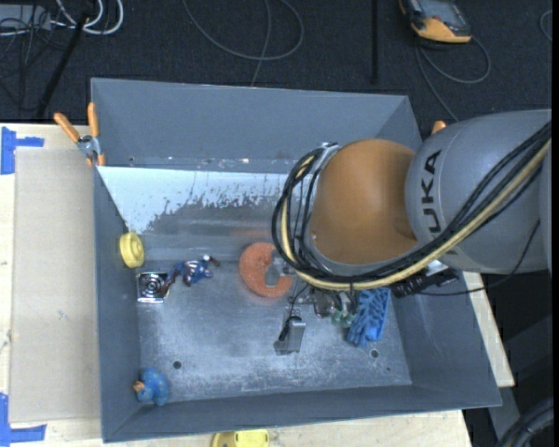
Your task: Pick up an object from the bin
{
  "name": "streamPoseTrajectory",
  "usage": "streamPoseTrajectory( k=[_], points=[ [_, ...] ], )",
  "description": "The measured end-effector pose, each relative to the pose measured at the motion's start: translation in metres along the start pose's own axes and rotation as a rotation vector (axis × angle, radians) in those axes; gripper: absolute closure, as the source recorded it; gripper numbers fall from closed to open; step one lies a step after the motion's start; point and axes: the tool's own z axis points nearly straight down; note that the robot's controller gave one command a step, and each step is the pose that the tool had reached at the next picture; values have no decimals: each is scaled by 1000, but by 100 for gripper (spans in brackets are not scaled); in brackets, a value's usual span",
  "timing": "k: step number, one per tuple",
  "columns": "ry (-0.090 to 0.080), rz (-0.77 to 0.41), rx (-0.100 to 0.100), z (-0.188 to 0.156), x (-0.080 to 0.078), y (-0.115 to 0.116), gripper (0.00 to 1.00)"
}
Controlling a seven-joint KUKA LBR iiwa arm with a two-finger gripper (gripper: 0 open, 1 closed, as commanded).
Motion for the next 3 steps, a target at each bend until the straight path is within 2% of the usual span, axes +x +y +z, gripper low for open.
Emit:
streamPoseTrajectory(
  k=[1,2,3],
  points=[
    [12,-17,1,12,-46,-34,0],
    [-1,-27,4,18,-75,-51,0],
    [3,76,1,57,-74,-39,0]
  ],
)
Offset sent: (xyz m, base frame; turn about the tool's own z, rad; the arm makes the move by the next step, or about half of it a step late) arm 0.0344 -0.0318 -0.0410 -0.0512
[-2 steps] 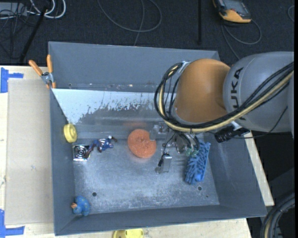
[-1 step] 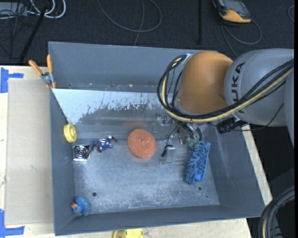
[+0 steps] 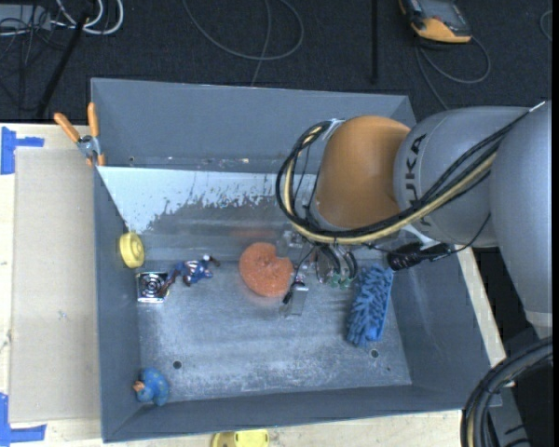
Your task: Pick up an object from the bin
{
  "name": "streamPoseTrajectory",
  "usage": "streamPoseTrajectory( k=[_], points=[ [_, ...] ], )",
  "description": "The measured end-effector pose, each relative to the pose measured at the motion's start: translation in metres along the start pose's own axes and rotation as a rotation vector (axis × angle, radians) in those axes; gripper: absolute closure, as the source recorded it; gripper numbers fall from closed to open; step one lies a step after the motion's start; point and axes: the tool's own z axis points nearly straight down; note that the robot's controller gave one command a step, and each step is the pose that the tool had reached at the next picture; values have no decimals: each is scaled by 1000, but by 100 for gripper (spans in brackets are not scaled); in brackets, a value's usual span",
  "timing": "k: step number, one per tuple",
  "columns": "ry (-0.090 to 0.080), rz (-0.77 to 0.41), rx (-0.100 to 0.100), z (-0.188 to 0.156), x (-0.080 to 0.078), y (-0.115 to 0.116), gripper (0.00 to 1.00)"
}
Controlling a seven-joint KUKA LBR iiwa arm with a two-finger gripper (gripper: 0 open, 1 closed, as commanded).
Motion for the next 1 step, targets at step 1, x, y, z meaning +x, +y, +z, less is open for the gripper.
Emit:
streamPoseTrajectory(
  k=[1],
  points=[
    [-12,-15,-1,37,-23,13,100]
  ],
)
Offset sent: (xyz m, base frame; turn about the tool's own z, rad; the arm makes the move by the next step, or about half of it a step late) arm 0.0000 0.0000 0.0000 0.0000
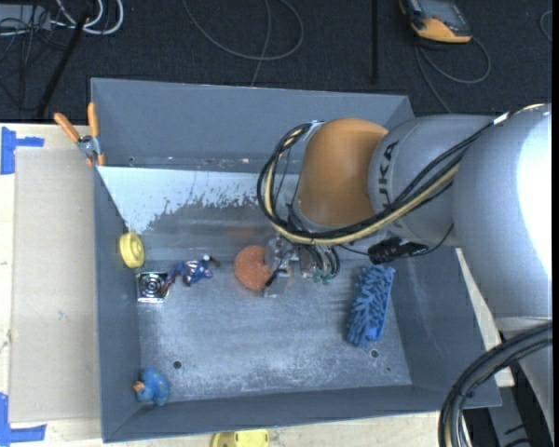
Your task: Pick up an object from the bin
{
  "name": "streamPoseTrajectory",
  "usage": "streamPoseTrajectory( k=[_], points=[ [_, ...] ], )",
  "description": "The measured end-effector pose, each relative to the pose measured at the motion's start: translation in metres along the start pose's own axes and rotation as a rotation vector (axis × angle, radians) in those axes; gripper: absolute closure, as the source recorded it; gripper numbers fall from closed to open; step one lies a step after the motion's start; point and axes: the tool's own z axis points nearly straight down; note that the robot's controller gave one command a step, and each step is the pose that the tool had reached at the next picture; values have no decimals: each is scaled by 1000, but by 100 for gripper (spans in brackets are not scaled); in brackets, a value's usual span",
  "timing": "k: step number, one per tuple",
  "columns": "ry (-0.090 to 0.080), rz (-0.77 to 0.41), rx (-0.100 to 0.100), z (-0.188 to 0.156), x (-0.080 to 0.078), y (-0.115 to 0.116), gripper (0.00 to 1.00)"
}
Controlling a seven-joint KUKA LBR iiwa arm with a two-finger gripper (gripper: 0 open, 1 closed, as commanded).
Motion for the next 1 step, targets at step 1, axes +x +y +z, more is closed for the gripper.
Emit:
streamPoseTrajectory(
  k=[1],
  points=[
    [0,1,0,0,0,0,100]
  ],
)
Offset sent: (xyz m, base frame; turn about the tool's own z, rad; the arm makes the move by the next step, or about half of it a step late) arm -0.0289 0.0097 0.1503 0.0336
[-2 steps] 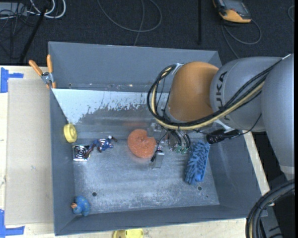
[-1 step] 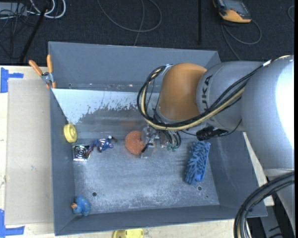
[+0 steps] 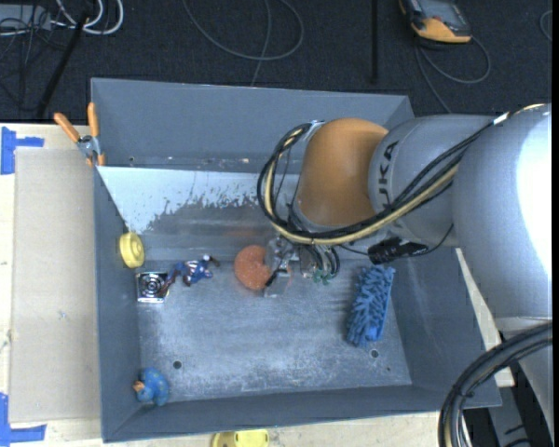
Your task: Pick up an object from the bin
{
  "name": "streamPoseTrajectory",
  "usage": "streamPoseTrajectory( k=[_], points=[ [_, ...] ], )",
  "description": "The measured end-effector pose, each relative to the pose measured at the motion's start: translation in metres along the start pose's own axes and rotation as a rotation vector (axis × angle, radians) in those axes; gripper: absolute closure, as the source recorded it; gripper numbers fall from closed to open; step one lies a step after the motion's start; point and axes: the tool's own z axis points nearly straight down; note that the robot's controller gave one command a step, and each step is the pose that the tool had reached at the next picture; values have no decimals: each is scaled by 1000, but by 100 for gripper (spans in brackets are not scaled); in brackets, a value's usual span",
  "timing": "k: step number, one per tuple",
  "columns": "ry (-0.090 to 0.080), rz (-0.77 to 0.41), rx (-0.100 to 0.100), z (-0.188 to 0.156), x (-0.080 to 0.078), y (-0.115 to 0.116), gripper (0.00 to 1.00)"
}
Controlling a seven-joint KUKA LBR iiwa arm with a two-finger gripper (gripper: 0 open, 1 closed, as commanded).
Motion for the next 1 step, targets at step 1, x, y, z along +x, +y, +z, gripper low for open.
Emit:
streamPoseTrajectory(
  k=[1],
  points=[
    [12,31,1,-151,26,8,100]
  ],
)
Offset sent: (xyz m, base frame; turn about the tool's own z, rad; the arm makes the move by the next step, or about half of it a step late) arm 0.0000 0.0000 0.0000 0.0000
